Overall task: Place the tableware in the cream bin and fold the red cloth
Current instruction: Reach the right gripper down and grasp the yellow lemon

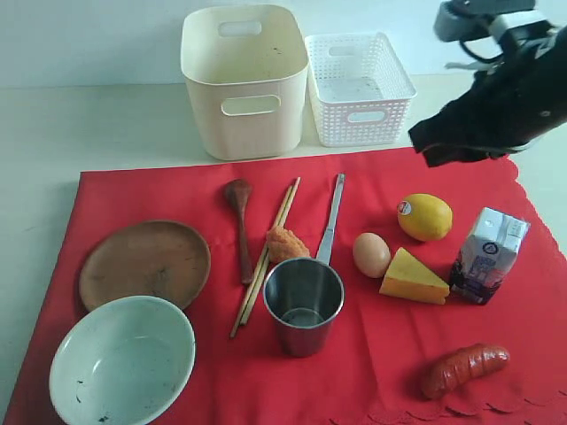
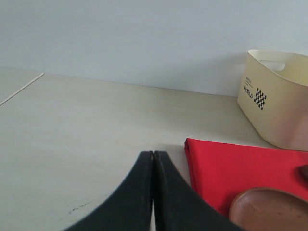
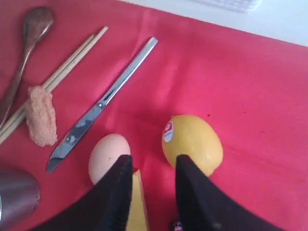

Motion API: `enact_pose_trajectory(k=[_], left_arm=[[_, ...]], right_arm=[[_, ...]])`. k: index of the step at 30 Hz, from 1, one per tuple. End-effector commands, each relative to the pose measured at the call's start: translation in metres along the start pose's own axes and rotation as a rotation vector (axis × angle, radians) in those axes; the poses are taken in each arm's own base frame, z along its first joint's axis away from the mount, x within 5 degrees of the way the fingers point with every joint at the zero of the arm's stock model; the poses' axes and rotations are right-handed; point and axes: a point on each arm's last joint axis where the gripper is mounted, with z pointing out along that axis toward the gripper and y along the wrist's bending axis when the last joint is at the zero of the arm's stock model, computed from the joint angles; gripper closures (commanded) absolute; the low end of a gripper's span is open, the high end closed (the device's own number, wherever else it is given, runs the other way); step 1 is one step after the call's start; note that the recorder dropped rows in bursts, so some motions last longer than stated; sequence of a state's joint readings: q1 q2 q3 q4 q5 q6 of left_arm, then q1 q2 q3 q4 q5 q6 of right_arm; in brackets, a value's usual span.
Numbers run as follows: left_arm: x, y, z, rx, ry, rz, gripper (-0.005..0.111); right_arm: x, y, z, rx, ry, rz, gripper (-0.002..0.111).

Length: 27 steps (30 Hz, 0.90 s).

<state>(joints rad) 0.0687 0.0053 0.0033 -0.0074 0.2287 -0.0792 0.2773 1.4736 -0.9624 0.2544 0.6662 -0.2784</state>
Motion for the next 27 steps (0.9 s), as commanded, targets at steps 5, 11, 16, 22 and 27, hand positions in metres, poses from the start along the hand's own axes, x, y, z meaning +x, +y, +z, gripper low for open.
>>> enact_pose_trajectory(k=[5,11,16,22,27], left_arm=[[-0.002,0.0,-0.001,0.003,-0.021,-0.006,0.105],[-0.002,0.0,-0.001,0.003,-0.021,-0.006,0.105],[-0.002,0.0,-0.001,0.003,-0.021,-0.006,0.105],[-0.002,0.0,-0.001,0.003,-0.021,-0.006,0.105],[-0.002,0.0,-0.001,0.003,-0.021,-0.006,0.105]], right_arm=[[-0.014,0.001,0.047,-0.008,0.214,-0.093,0.037],[-0.014,-0.008,0.083,0.017,0.292,-0.124,0.034],[-0.015,-0.021,0.112,0.109,0.25,-0.218,0.035],[-0.008,-0.024,0.13,0.113,0.289,-0.228,0.061],[-0.008,-0.024,0.13,0.112,0.291,-0.23,0.095]])
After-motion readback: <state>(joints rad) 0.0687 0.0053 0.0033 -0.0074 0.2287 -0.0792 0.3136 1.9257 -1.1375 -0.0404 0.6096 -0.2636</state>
